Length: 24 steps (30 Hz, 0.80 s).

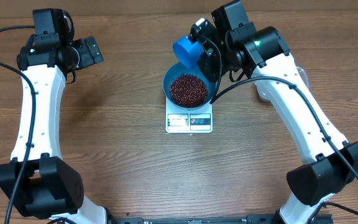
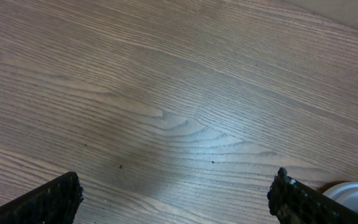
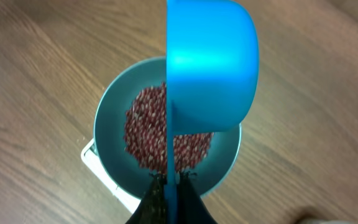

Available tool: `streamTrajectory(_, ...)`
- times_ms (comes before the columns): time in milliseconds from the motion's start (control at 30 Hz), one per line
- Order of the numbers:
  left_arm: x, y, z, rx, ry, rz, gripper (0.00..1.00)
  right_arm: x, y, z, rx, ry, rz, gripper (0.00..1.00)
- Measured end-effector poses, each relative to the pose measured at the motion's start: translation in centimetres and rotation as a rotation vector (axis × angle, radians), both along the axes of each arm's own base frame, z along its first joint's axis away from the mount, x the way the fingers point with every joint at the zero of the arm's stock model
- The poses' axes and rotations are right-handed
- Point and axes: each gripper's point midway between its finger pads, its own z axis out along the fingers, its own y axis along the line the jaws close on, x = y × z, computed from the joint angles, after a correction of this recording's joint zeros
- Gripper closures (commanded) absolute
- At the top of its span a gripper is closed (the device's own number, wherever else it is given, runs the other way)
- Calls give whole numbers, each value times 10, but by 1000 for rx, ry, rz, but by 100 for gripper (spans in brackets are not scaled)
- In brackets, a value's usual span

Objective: Scoop item into bowl and weigh 150g on scale
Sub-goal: 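Carry the filled scoop over the teal bowl, right gripper, then tip the scoop to pour beans into the teal bowl, right gripper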

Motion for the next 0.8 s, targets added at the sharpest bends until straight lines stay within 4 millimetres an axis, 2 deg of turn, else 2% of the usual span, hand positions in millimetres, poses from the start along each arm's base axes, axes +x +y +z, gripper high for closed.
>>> streamTrajectory(200,0,0,0,0,0,0,0,-5,-3,-4,-13,25,0,96)
streamTrajectory(533,0,0,0,0,0,0,0,-3,-17,-8,-86,13,-38,96)
streamTrajectory(800,0,0,0,0,0,0,0,-7,-19,-22,-114,42,-39,96)
